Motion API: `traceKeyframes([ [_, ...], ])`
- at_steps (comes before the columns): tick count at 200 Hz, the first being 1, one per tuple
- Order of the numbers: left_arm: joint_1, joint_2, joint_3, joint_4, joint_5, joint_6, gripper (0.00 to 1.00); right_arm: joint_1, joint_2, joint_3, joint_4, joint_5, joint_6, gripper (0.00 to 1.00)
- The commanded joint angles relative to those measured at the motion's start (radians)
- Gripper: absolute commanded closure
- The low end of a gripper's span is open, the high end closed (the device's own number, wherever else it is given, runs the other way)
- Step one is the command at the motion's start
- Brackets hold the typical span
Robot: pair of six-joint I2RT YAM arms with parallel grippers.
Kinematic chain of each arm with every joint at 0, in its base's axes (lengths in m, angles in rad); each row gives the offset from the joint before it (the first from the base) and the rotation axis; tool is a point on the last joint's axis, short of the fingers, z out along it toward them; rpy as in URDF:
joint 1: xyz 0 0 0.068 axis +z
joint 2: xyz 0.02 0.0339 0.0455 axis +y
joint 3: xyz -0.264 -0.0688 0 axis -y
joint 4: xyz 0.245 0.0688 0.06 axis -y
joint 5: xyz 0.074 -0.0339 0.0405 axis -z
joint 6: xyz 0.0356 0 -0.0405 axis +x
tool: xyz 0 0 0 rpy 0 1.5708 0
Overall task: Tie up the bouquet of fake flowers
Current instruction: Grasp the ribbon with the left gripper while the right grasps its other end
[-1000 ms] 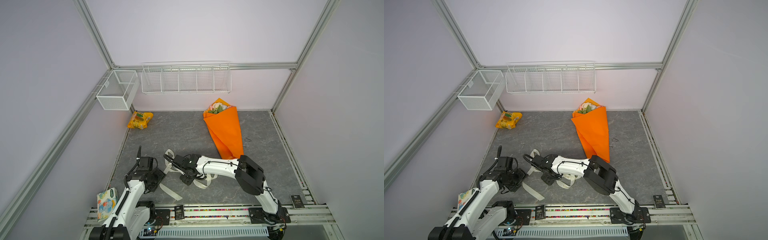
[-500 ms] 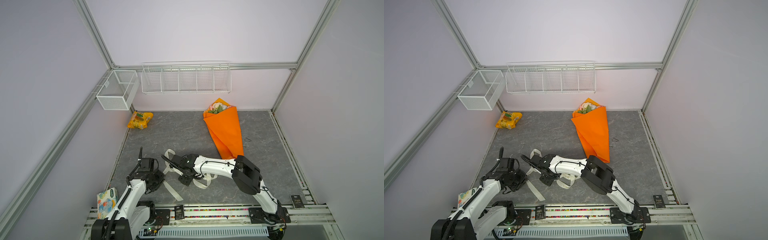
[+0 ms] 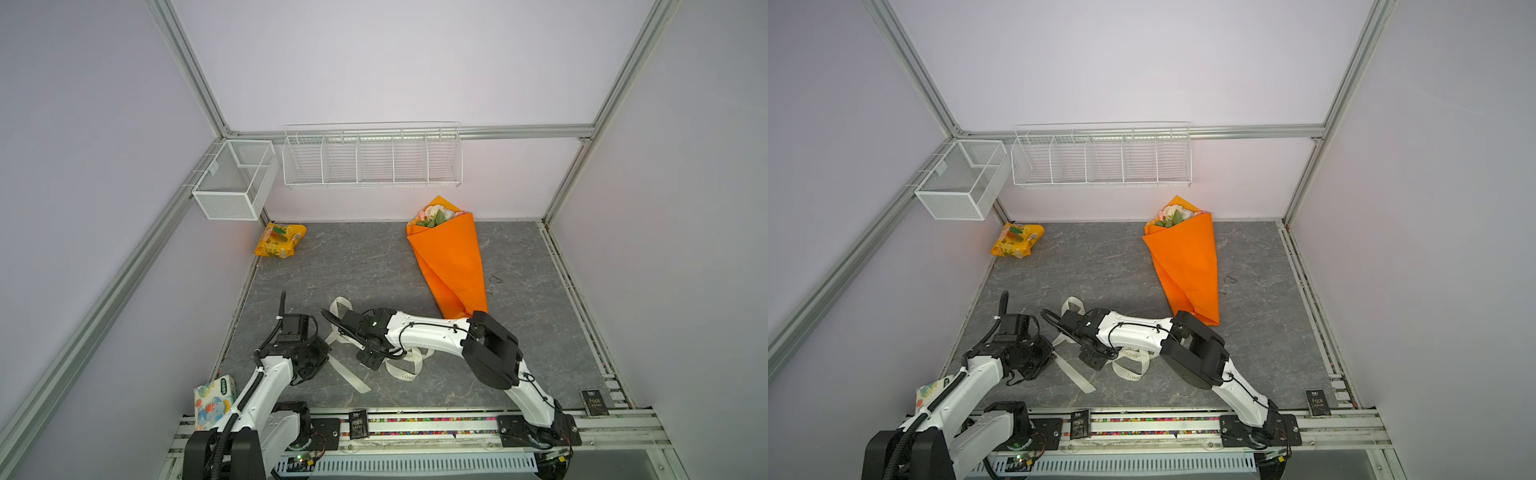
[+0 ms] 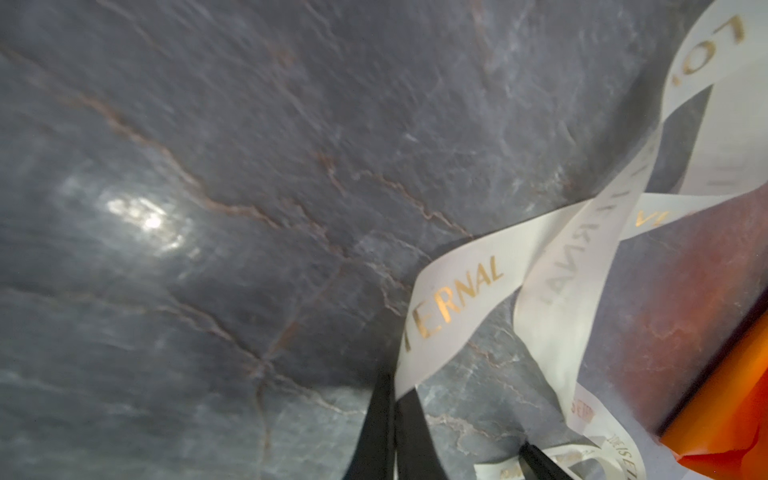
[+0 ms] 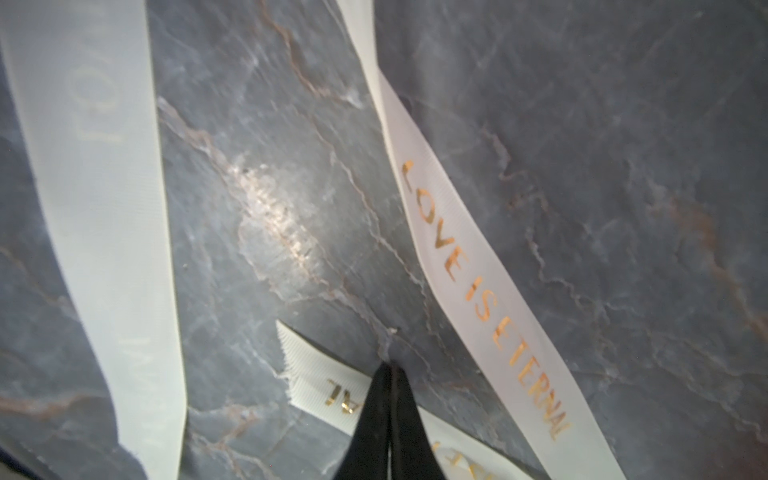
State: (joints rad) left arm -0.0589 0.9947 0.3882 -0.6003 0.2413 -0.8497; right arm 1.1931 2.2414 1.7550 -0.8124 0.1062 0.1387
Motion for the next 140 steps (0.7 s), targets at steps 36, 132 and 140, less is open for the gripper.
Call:
traceKeyframes([
  [36, 0.004, 0.012, 0.011, 0.006, -0.006, 0.031, 1.00, 0.020, -0.068, -0.022, -0.015, -0.022, -0.078, 0.49],
  [132, 0.004, -0.005, 0.011, -0.006, -0.023, 0.013, 1.00, 0.027, 0.076, 0.009, -0.116, 0.012, -0.171, 0.40],
  [140, 0.004, -0.009, 0.014, -0.016, -0.033, 0.011, 1.00, 0.029, 0.077, -0.030, -0.088, 0.026, -0.160, 0.42],
])
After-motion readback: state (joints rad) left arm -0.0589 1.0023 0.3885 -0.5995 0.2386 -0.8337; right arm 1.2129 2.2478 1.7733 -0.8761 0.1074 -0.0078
